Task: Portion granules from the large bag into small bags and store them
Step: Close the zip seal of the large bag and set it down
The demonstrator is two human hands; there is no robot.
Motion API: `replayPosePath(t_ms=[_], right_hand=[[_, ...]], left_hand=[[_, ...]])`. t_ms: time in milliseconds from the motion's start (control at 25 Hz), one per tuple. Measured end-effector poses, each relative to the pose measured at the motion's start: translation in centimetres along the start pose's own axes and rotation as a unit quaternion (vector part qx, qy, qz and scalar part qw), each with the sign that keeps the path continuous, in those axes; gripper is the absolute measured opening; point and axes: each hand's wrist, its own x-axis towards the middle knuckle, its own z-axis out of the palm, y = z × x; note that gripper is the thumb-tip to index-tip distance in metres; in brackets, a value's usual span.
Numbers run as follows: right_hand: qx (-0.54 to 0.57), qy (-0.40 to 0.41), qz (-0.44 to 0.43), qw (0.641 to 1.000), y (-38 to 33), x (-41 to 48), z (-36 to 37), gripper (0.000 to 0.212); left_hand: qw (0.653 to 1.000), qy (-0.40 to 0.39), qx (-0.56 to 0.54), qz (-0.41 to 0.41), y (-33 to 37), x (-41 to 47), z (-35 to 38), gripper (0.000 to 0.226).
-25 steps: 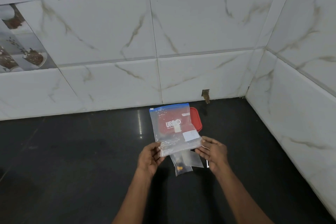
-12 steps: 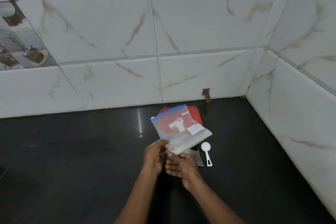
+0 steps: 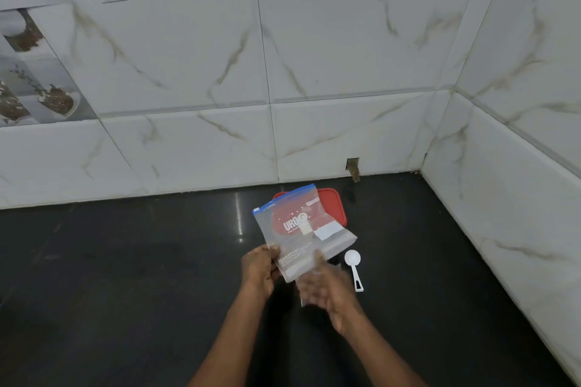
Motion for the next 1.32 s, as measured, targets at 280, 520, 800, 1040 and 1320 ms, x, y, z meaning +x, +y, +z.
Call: replayPosePath(t_ms=[280,520,800,1040,1320], right_hand=[[-0.056,0.15,-0.191,0.968,-4.3,3.0,-2.4,0.017],[-0.347,-0.004,-0.396,0.85,-9.7,3.6,-4.2,0.011],[-0.316,-0.096,-0.38,0.864,-11.7,3.8,-5.2,0.015],[-0.277,-0.124,-0.352,0.886,-11.4,3.2,-5.5,0.018],[-0.329,-0.041,-0.376,0.865,-10.6,4.3,-7.2,0.014]], left_hand=[[0.951,0.106,0.244,0.159,1.4,-0.4,-0.4,0.055],[0.862,-0.113,0.356,0.343,10.2,0.7,-0.2,0.081],[0.865,-0.216,0.375,0.255,10.4,2.0,-1.6,0.057],[0.854,-0.188,0.405,0.266,9.5,3.0,-2.1,0.008],[0.828,-0.166,0.411,0.344,11.8,1.3,-2.1,0.012]])
